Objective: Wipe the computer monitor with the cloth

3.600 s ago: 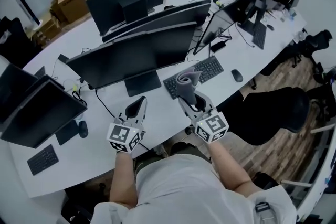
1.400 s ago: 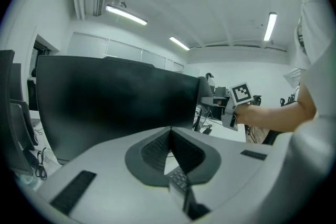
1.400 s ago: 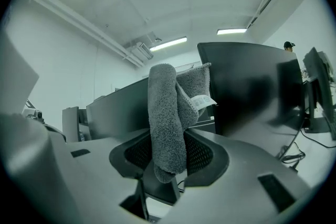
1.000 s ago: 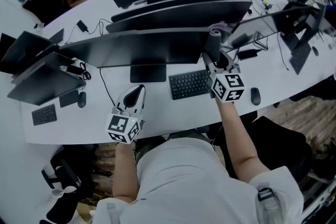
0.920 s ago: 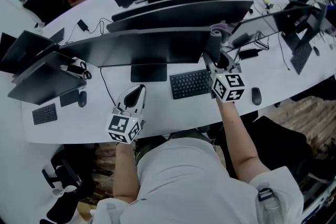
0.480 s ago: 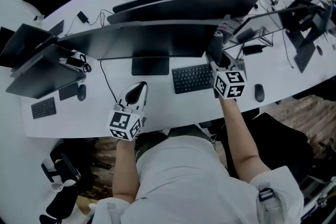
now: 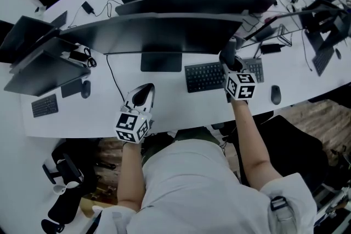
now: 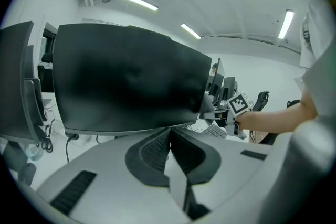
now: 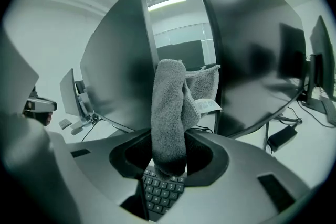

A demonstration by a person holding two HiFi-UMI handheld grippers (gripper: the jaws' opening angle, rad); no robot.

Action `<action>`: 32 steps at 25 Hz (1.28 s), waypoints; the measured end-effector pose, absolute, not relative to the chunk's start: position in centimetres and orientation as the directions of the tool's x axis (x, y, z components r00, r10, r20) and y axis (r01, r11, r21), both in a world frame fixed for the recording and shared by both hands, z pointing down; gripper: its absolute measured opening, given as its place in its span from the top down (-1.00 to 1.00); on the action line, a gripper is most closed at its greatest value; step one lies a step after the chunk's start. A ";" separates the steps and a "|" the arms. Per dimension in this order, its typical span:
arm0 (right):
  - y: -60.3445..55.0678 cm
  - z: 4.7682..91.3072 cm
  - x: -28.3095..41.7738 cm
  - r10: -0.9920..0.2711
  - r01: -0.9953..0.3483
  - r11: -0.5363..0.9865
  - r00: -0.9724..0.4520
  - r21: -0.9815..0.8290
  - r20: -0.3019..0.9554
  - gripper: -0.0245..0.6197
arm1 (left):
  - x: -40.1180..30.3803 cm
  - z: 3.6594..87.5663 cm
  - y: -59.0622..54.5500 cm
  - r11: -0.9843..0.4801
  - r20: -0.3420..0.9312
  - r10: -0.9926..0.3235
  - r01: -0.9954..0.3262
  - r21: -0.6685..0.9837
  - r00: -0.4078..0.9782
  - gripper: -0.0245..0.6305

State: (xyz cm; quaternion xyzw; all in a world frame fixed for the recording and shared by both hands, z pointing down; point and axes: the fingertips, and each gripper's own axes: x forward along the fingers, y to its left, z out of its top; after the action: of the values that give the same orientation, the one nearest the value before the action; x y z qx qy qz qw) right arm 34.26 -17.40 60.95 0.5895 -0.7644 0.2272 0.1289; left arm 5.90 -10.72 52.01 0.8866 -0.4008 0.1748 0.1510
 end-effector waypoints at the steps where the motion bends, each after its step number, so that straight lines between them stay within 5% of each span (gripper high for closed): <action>1: -17.4 61.6 34.2 -0.837 -0.960 0.196 -0.269 -0.198 0.476 0.44 | 5.7 52.2 -10.8 -0.631 0.438 -0.656 -0.765 0.130 0.615 0.92; 18: -16.3 70.5 32.8 -0.758 -0.951 0.078 -0.252 -0.299 0.602 0.44 | 2.4 55.8 -11.3 -0.620 0.534 -0.609 -0.772 0.142 0.587 0.92; 32: -17.3 71.0 29.2 -0.780 -0.795 -0.067 -0.335 -0.602 0.529 0.44 | 0.0 56.6 -12.5 -0.633 0.549 -0.583 -0.758 0.155 0.599 0.92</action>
State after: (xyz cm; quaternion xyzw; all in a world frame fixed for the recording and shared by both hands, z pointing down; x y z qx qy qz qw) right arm 29.24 -17.26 71.05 0.5765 -0.6831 0.4483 0.0087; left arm -0.02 -12.47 56.59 0.8737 -0.3838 0.2307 0.1903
